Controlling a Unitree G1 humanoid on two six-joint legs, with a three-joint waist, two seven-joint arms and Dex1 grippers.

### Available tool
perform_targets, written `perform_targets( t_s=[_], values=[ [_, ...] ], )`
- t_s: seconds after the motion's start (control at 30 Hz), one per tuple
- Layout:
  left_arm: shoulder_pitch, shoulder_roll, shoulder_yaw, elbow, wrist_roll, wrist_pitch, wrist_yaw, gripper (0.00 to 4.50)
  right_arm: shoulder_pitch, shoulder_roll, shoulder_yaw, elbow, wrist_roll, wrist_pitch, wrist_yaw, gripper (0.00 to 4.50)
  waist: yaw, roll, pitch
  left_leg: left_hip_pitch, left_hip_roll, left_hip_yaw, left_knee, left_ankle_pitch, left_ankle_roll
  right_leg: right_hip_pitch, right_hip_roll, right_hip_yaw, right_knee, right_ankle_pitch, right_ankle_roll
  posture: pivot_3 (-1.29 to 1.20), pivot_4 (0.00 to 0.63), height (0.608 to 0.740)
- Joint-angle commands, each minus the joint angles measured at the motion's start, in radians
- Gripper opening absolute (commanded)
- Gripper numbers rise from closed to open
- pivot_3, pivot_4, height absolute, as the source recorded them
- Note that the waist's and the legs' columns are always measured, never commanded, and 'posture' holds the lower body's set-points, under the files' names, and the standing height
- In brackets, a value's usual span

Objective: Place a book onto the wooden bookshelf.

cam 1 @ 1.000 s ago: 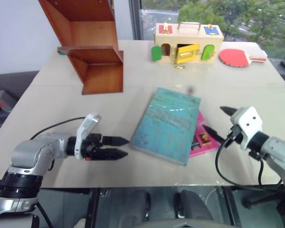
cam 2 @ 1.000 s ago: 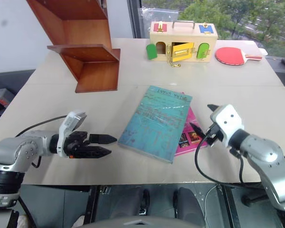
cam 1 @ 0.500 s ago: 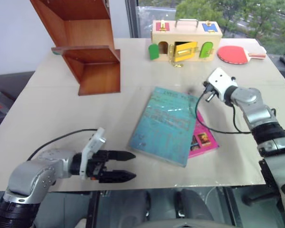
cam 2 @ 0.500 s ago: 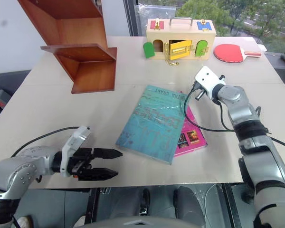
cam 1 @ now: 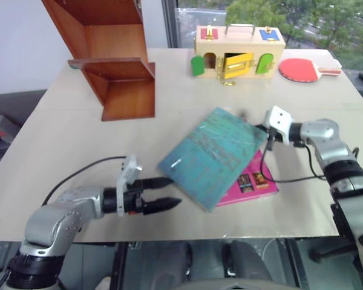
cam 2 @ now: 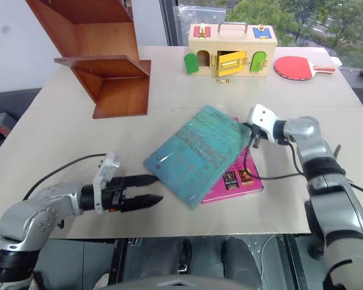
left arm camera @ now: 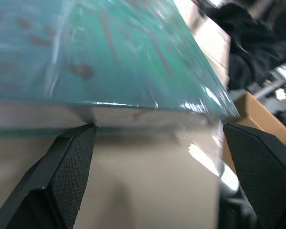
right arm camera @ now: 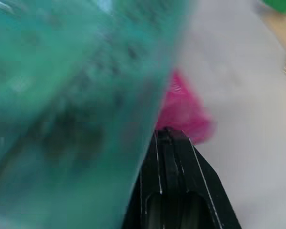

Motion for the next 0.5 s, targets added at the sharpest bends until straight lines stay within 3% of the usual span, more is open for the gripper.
perform_targets(
  t_s=[0.03,0.3,0.5],
  values=[
    [-0.093,-0.015,-0.001,0.026,-0.013,-0.019,0.005,4.5,0.099,-0.041,-0.05,-0.256,0.076,0.084,0.032,0.11,-0.002,0.0,0.0,0.0,0.0,0.0,0.0,0.0,0.0,0.0,0.0,0.0,0.0,0.0,0.0,0.0,0.15,0.74],
    [-0.336,-0.052,-0.042,0.159,-0.006,0.018,0.003,4.5,0.412,-0.15,-0.18,-0.702,0.114,0.285,-0.074,0.11,0.0,0.0,0.0,0.0,0.0,0.0,0.0,0.0,0.0,0.0,0.001,0.0,0.002,0.0,0.0,0.0,0.15,0.74],
    [-0.559,-0.158,-0.164,0.386,0.129,-0.044,0.019,4.5,0.666,-0.169,-0.259,-1.05,0.12,0.461,-0.176,0.11,0.017,0.0,0.0,0.0,-0.001,0.0,0.004,0.0,0.0,0.0,0.002,0.0,0.003,0.0,0.0,0.0,0.15,0.74]
  ],
)
